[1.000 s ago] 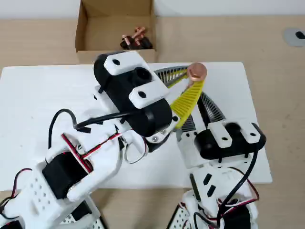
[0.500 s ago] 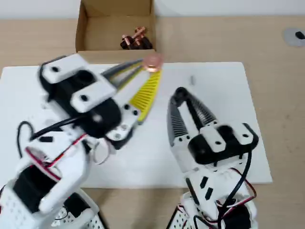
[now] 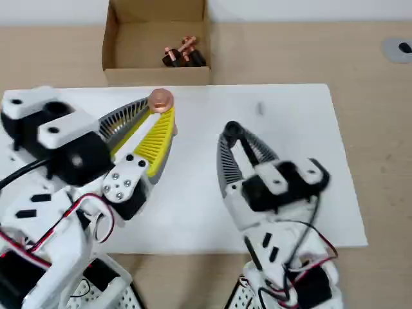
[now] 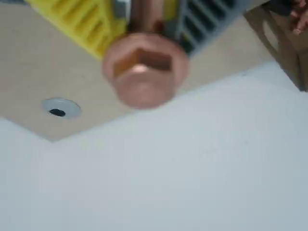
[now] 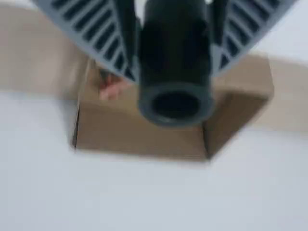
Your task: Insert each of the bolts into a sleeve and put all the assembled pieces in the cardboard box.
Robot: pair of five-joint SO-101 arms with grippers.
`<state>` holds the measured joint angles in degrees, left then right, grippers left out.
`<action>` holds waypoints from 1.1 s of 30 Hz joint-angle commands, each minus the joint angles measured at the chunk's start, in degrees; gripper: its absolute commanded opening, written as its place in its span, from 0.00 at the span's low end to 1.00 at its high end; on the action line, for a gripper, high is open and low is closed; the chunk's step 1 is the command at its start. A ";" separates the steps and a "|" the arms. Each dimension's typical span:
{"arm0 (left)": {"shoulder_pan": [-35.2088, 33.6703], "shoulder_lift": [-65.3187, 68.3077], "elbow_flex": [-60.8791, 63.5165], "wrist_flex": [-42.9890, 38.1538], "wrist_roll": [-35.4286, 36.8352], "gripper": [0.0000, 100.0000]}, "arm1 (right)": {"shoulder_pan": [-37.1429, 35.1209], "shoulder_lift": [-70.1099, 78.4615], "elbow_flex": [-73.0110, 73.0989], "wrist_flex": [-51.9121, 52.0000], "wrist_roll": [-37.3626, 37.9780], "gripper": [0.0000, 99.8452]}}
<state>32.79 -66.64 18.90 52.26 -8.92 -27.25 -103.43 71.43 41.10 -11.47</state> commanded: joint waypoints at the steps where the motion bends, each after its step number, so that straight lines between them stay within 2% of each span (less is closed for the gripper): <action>1: -0.62 -1.01 -0.44 0.18 0.53 0.00 | -1.01 -4.53 1.71 -0.26 -0.44 0.01; 18: -0.44 -1.01 0.26 1.23 0.53 0.00 | -0.92 -4.62 7.16 -0.53 -0.44 0.01; 33: -0.35 -0.48 4.31 -2.02 0.44 0.00 | -0.75 -4.62 7.69 -0.53 -0.09 0.01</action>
<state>32.79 -67.25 23.47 51.82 -8.92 -27.25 -103.43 79.34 41.10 -11.47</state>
